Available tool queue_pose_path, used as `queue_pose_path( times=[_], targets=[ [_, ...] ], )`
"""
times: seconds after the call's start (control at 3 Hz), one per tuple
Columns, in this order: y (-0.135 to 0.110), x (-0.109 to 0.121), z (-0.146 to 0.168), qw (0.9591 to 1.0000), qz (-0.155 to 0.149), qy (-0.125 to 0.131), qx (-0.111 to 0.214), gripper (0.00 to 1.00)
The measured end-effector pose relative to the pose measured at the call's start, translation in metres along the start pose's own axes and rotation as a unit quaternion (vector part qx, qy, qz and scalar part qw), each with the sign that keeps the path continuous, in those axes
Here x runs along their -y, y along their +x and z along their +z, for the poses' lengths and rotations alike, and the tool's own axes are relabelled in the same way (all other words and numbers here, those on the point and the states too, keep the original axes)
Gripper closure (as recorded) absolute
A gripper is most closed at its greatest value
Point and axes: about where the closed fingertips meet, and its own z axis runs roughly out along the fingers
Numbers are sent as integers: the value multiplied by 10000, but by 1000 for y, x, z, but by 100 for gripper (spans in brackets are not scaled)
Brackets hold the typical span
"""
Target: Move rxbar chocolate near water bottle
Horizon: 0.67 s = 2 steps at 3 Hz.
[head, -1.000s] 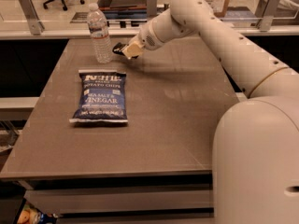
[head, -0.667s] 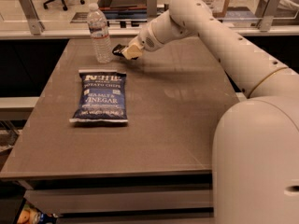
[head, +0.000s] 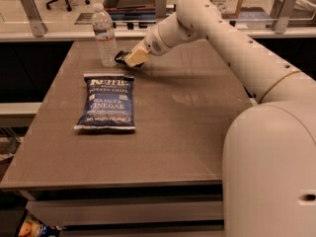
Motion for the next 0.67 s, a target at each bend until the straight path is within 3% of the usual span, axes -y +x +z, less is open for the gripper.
queue_pose_path(
  times=[0.33, 0.67],
  targets=[
    [0, -1, 3, 10000, 0, -25, -6, 15],
    [1, -3, 7, 10000, 0, -52, -13, 0]
  ],
)
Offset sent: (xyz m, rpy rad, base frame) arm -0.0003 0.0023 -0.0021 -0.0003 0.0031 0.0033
